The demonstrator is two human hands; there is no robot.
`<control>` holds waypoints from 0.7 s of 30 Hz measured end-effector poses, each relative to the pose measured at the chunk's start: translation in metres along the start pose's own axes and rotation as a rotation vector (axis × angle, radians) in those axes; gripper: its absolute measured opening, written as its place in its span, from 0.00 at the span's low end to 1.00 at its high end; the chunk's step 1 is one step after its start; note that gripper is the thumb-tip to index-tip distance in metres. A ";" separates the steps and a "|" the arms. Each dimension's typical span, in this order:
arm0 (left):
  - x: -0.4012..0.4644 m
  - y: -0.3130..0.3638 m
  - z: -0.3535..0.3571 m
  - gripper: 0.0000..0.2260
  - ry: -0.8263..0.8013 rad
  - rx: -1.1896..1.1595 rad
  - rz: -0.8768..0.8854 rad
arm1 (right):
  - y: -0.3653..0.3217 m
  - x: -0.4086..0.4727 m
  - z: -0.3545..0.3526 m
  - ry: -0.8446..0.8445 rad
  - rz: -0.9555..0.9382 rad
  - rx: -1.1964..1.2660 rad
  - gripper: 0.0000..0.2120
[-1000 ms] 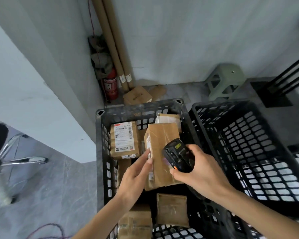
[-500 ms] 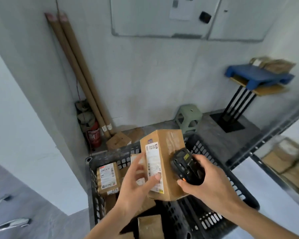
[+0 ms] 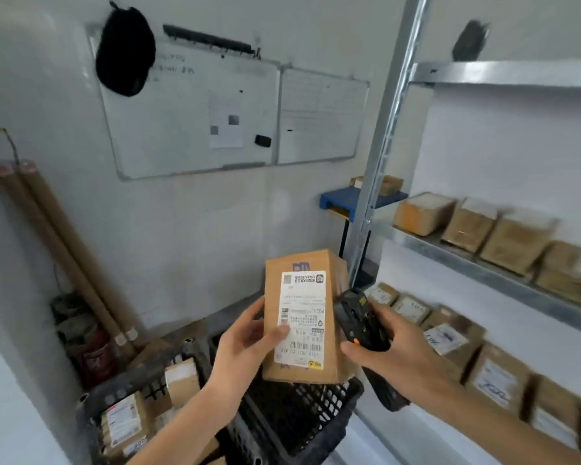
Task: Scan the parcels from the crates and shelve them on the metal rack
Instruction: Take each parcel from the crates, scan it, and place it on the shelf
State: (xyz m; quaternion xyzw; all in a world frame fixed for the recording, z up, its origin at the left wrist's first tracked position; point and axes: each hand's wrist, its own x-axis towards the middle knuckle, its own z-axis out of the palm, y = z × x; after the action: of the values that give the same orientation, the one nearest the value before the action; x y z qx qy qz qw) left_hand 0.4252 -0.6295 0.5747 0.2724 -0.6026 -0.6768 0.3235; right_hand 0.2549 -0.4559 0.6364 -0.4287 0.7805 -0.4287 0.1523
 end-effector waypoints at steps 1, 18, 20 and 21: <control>-0.002 0.010 0.013 0.27 -0.048 -0.007 0.001 | -0.002 -0.009 -0.016 0.027 0.013 0.017 0.20; -0.080 0.102 0.188 0.33 -0.807 -0.050 0.007 | -0.017 -0.197 -0.193 0.465 0.297 0.045 0.16; -0.094 0.104 0.204 0.33 -0.838 -0.033 0.030 | -0.019 -0.223 -0.203 0.490 0.321 0.029 0.14; -0.100 0.106 0.212 0.32 -0.837 -0.027 0.039 | -0.021 -0.235 -0.208 0.501 0.330 0.022 0.13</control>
State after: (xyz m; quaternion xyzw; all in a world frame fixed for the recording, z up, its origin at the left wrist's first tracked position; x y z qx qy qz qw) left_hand 0.3399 -0.4239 0.7041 -0.0421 -0.6783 -0.7306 0.0669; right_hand 0.2782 -0.1612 0.7447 -0.1753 0.8481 -0.4992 0.0272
